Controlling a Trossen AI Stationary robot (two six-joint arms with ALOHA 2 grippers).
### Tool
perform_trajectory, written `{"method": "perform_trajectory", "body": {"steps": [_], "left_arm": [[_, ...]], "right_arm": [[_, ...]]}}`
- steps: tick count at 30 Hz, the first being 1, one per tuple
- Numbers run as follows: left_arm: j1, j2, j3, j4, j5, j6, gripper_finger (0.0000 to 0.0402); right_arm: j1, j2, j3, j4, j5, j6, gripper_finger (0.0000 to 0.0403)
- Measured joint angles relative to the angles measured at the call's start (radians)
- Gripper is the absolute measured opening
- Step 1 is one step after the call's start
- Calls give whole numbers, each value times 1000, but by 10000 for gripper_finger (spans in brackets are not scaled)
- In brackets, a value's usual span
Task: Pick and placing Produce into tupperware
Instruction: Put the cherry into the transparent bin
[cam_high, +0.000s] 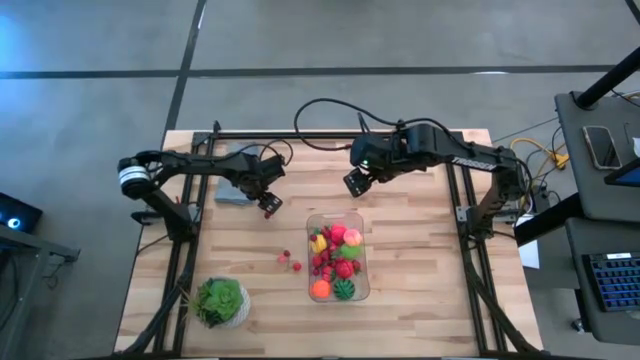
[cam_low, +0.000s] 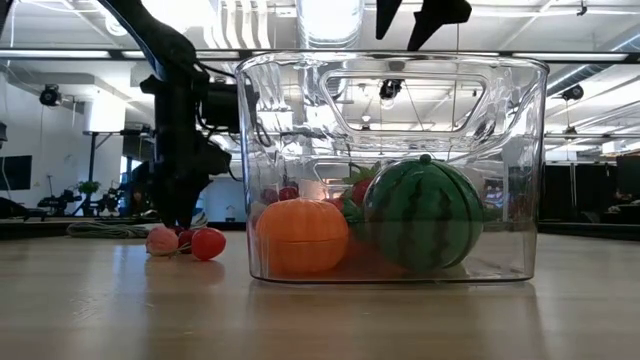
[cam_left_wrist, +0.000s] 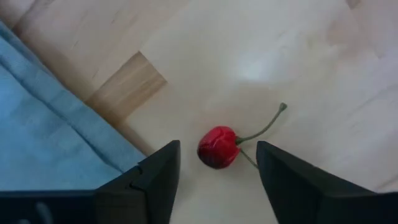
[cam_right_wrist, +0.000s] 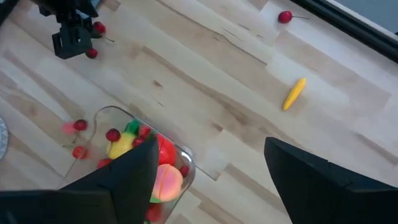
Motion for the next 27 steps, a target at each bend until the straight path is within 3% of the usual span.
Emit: {"method": "perform_trajectory", "body": {"steps": [16, 22, 27], "left_arm": [[0, 21, 0, 22, -23, 2, 92], [0, 2, 0, 15, -17, 2, 76], [-7, -96, 17, 19, 7, 4, 74]], "right_arm": [[-14, 0, 0, -10, -4, -24, 274], [-14, 0, -1, -15, -8, -10, 274], [-20, -8, -1, -14, -3, 34, 274]]}}
